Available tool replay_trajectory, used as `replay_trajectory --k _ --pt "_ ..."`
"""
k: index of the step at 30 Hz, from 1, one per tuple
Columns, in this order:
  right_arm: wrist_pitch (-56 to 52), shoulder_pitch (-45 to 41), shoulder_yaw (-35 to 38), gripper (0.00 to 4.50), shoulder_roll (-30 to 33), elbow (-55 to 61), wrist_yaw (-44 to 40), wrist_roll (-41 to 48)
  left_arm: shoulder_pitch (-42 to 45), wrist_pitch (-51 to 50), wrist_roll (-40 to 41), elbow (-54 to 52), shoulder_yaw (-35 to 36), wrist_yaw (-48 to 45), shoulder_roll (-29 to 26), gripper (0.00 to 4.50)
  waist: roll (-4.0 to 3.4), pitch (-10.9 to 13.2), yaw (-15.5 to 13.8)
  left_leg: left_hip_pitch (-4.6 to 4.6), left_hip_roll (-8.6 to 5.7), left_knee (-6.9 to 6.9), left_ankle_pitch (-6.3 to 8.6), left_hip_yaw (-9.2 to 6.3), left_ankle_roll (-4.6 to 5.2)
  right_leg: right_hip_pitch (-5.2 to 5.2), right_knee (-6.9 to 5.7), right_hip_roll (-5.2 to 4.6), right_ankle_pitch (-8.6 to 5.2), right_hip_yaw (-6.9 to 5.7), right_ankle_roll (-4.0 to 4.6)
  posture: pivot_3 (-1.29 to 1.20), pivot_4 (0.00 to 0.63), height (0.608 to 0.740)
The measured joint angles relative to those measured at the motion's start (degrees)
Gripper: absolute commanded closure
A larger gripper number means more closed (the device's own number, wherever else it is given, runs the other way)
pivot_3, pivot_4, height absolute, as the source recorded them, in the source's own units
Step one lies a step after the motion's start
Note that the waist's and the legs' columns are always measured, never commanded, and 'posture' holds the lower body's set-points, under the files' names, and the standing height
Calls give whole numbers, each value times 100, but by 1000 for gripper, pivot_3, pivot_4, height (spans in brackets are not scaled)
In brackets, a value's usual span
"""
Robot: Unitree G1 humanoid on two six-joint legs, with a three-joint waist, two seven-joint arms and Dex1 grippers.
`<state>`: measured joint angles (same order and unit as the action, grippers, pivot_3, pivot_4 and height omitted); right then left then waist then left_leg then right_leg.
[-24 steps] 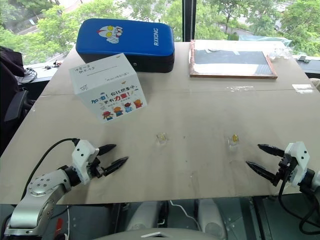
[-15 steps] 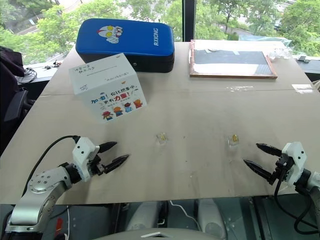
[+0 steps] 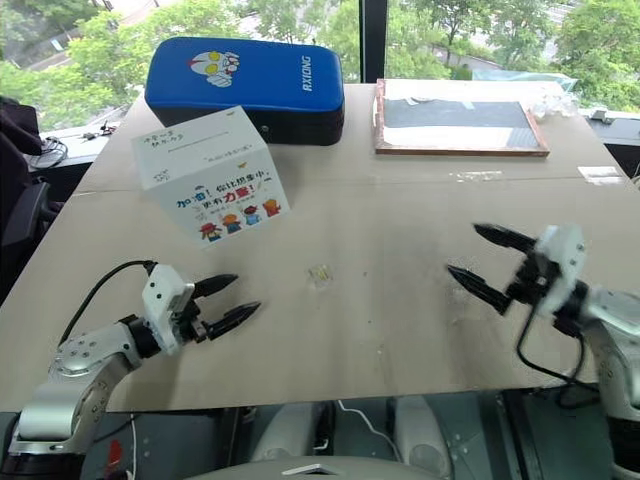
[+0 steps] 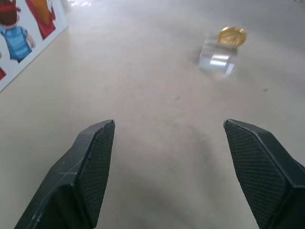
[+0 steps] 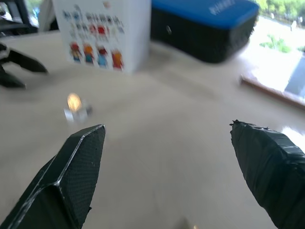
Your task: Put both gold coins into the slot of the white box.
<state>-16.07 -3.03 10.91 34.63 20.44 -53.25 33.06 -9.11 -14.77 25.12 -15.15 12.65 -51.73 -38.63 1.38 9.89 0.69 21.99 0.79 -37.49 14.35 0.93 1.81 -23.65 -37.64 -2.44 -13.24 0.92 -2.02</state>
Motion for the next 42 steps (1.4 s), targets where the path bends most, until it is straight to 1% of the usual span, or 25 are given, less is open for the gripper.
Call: replay_trajectory --k 2,4,6,8,10,13,18,20,22,25,26,27,28,29,30,38,42 --pt "-217 -353 -641 22 -335 159 340 -227 65 -26 103 -3 61 -127 -122 790 -1 1 -2 5 1 2 0 4 0 -7 0 1 15 -1 2 0 150 740" --pt "-476 -855 -1480 22 -690 142 798 -759 166 -82 206 -41 82 -357 -343 790 -2 2 -1 14 -6 3 0 9 0 -14 3 -2 19 -5 11 0 150 740" --pt "-615 -1253 -2132 22 -866 -53 1057 -1313 178 -116 214 -68 85 -579 -603 790 1 2 3 18 -13 3 1 12 0 -16 11 -2 19 -7 14 0 150 740" --pt "-641 -1452 -2505 22 -958 -343 1139 -1656 204 -126 231 -146 114 -720 -772 790 4 1 -10 24 -17 3 1 8 1 -16 20 -3 18 -14 16 0 150 740" --pt "-632 -1663 -2857 22 -1211 -853 1206 -1954 180 -240 341 -281 245 -845 -976 790 8 1 0 32 -17 3 2 6 3 -21 24 -19 19 -16 16 0 150 740" --pt "-591 -1750 -3091 22 -1395 -1147 1036 -1990 16 -302 398 -486 471 -931 -1157 790 7 2 10 54 -17 3 2 2 3 -43 23 -20 25 -19 7 0 150 740" --pt "-472 -1986 -3193 22 -1550 -1393 952 -2164 -83 -354 441 -683 659 -857 -1119 790 7 2 10 64 -17 3 2 -5 3 -51 22 -19 26 -27 5 0 150 740" --pt "-418 -1998 -3261 548 -1596 -1456 907 -2245 -200 -362 441 -750 705 -827 -1097 790 6 2 11 64 -17 3 2 -4 3 -52 22 -19 26 -27 5 0 150 740" --pt "-383 -1998 -3311 1189 -1667 -1471 876 -2304 -242 -377 443 -796 704 -822 -1052 790 7 2 12 65 -17 3 2 -4 3 -52 21 -19 26 -27 5 0 150 740" --pt "-357 -2000 -3464 2803 -1710 -1485 871 -2458 -230 -395 443 -801 704 -821 -1051 790 7 2 11 64 -17 3 2 -5 3 -51 20 -17 26 -28 5 0 150 740" --pt "-357 -1999 -3486 3116 -1711 -1494 871 -2484 -227 -396 443 -801 704 -821 -1051 790 7 2 10 64 -17 2 2 -5 3 -51 20 -17 26 -29 6 0 150 740" --pt "-357 -1999 -3510 3577 -1717 -1521 873 -2532 -212 -405 442 -800 703 -822 -1051 790 7 2 10 64 -18 3 2 -4 3 -51 20 -16 26 -28 6 0 150 740" --pt "-357 -2000 -3512 3697 -1730 -1560 879 -2564 -186 -413 443 -800 703 -822 -1051 790 7 2 9 64 -18 2 2 -4 3 -51 20 -16 26 -28 6 0 150 740" --pt "-355 -2006 -3508 4383 -1747 -1590 882 -2589 -155 -427 443 -799 703 -822 -1051 790 7 1 11 64 -18 2 2 -4 3 -51 20 -13 26 -28 5 0 150 740" --pt "-352 -2034 -3502 4480 -1762 -1607 888 -2609 -129 -443 443 -799 703 -822 -1051 790 7 2 12 64 -18 2 2 -3 3 -51 20 -10 26 -28 5 0 150 740" --pt "-372 -2061 -3465 4480 -1826 -1626 876 -2610 -17 -484 444 -794 699 -819 -1032 790 7 2 15 64 -17 2 2 -4 3 -52 18 -2 26 -26 5 0 150 740" --pt "-615 -2047 -3131 4480 -2048 -1578 904 -2239 36 -619 647 -794 699 -735 -854 790 7 2 13 64 -17 2 2 -5 3 -51 18 -6 27 -26 5 0 150 740"
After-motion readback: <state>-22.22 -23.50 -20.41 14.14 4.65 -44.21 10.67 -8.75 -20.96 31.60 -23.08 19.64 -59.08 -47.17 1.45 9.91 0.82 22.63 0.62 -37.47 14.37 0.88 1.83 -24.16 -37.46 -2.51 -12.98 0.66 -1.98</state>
